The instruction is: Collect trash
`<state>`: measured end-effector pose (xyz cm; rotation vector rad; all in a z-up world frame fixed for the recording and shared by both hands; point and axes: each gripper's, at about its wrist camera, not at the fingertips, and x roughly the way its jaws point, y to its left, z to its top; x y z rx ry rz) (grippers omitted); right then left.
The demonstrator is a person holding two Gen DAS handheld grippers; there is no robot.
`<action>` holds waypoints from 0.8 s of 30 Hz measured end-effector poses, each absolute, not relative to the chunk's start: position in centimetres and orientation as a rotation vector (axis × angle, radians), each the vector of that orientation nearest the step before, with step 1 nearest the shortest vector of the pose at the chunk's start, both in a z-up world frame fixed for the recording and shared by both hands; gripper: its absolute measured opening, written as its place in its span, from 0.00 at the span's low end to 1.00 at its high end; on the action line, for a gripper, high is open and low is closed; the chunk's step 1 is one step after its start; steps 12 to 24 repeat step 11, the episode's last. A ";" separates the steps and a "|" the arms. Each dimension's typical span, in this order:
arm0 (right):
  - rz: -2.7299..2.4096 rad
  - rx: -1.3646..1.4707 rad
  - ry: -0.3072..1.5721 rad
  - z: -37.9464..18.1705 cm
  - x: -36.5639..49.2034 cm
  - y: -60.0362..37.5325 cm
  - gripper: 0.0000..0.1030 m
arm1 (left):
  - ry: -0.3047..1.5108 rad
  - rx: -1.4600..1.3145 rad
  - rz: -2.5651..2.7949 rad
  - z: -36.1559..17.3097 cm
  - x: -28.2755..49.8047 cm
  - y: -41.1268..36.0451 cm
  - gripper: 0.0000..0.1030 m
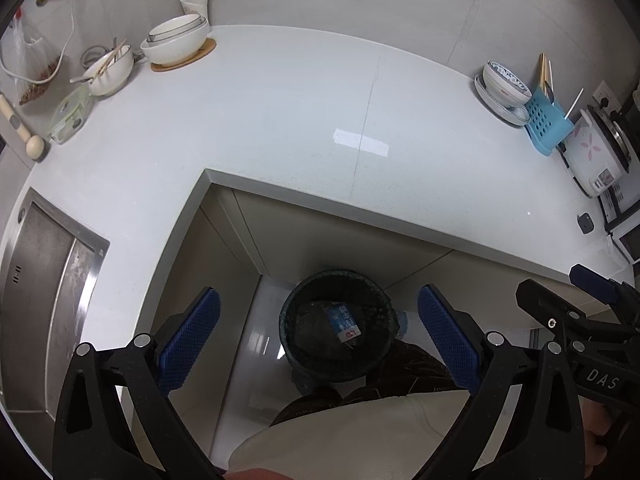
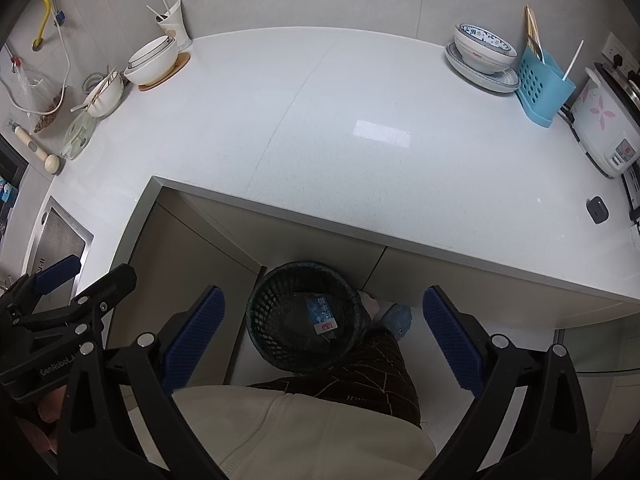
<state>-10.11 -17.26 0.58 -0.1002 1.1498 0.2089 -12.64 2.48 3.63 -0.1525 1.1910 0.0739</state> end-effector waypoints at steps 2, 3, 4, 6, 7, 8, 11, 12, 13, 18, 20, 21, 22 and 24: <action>0.209 -0.102 1.149 0.6 -10.0 -17.3 0.92 | 1.189 -0.151 0.071 3.7 -12.6 2.4 0.94; 0.209 -0.101 1.150 0.6 -10.0 -17.3 0.92 | 1.188 -0.151 0.068 3.7 -12.6 2.4 0.94; 0.209 -0.100 1.151 0.6 -10.0 -17.3 0.92 | 1.189 -0.150 0.065 3.7 -12.6 2.4 0.94; 0.211 -0.101 1.151 0.6 -10.0 -17.2 0.92 | 1.193 -0.151 0.060 3.6 -12.6 2.3 0.94; 0.211 -0.101 1.151 0.6 -10.0 -17.2 0.92 | 1.195 -0.152 0.059 3.5 -12.6 2.3 0.94; 0.212 -0.101 1.152 0.5 -10.0 -17.2 0.92 | 1.197 -0.153 0.060 3.5 -12.6 2.4 0.94; 0.213 -0.099 1.155 0.4 -10.0 -17.1 0.92 | 1.199 -0.154 0.064 3.4 -12.6 2.5 0.94; 0.213 -0.099 1.155 0.4 -10.0 -17.1 0.92 | 1.199 -0.154 0.064 3.4 -12.6 2.5 0.94; 0.213 -0.099 1.155 0.4 -10.0 -17.1 0.92 | 1.199 -0.154 0.064 3.4 -12.6 2.5 0.94; 0.213 -0.099 1.155 0.4 -10.0 -17.1 0.92 | 1.199 -0.154 0.064 3.4 -12.6 2.5 0.94; 0.213 -0.099 1.155 0.4 -10.0 -17.1 0.92 | 1.199 -0.154 0.064 3.4 -12.6 2.5 0.94; 0.213 -0.099 1.155 0.4 -10.0 -17.1 0.92 | 1.199 -0.154 0.064 3.4 -12.6 2.5 0.94; 0.213 -0.099 1.155 0.4 -10.0 -17.1 0.92 | 1.199 -0.154 0.064 3.4 -12.6 2.5 0.94; 0.213 -0.099 1.155 0.4 -10.0 -17.1 0.92 | 1.199 -0.154 0.064 3.4 -12.6 2.5 0.94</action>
